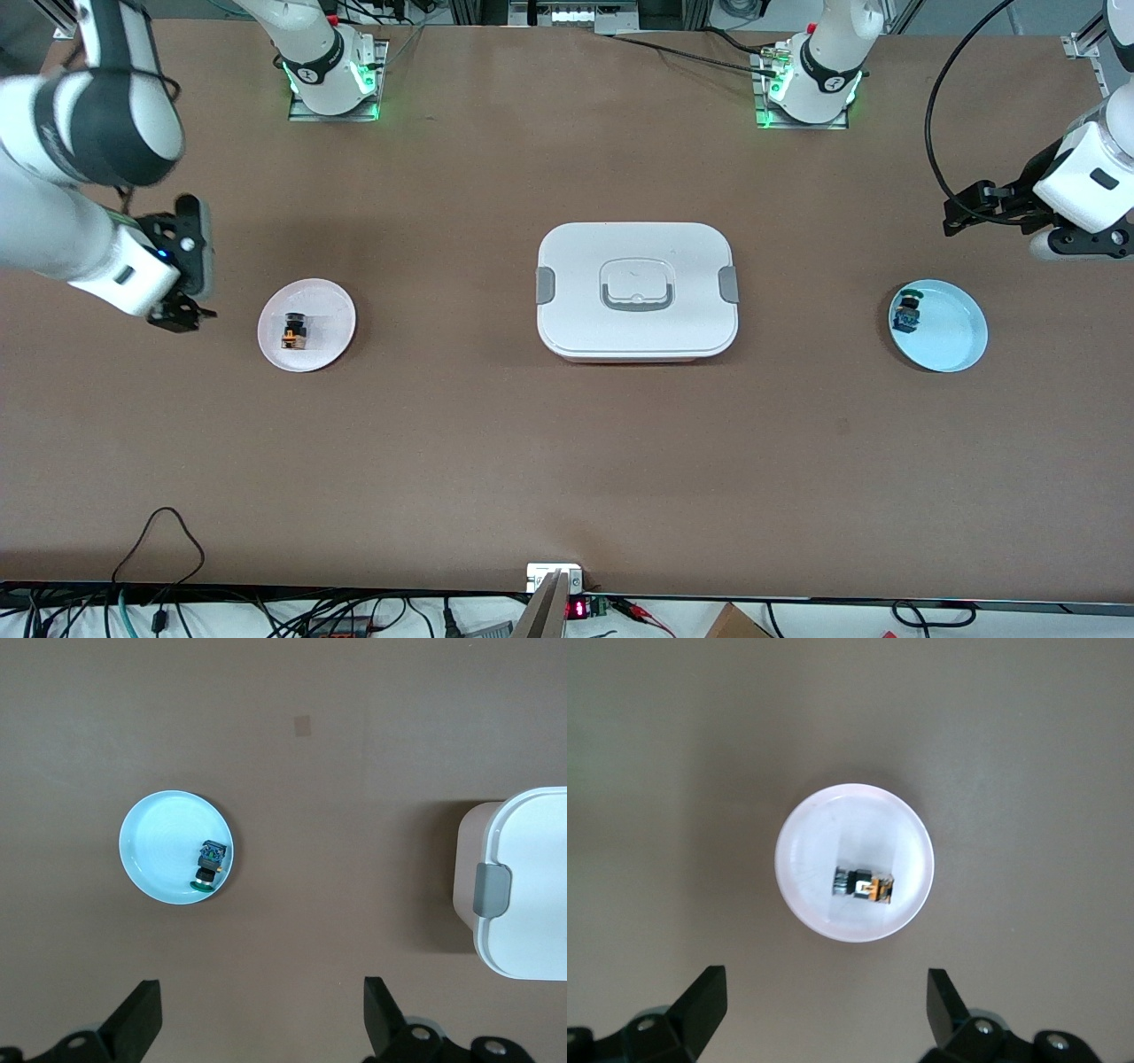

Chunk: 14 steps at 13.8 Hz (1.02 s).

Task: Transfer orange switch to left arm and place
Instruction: 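Move the right gripper down over the orange switch on the white plate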

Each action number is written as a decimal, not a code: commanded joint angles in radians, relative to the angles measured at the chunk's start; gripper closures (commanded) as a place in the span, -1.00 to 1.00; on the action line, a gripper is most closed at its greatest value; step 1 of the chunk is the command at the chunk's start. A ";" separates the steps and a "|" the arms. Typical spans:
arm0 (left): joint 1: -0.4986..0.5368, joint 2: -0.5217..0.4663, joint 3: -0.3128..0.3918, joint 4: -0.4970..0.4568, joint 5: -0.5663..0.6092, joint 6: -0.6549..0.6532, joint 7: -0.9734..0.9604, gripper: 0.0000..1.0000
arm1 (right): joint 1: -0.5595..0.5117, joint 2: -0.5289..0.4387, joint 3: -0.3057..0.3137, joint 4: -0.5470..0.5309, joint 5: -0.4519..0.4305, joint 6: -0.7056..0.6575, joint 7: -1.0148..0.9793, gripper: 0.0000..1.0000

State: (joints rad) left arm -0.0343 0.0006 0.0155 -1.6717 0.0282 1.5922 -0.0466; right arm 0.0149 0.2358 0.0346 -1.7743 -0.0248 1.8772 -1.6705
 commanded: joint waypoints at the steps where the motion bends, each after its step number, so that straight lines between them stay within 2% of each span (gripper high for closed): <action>1: 0.001 0.001 0.003 0.017 -0.011 -0.018 0.002 -1.00 | -0.004 0.011 0.002 -0.164 -0.011 0.194 -0.026 -1.00; 4: 0.001 0.001 0.003 0.017 -0.011 -0.017 0.002 -1.00 | -0.013 0.060 0.002 -0.258 -0.009 0.368 -0.031 -1.00; 8: 0.001 0.001 0.003 0.017 -0.011 -0.017 0.002 -1.00 | -0.036 0.144 0.004 -0.266 0.000 0.447 -0.078 -1.00; 14: 0.001 0.001 0.003 0.017 -0.011 -0.017 0.002 -1.00 | -0.049 0.186 0.007 -0.269 0.008 0.504 -0.088 -1.00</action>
State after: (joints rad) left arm -0.0342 0.0006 0.0155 -1.6716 0.0282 1.5922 -0.0466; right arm -0.0258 0.4257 0.0330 -2.0374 -0.0241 2.3654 -1.7418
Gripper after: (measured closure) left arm 0.000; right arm 0.000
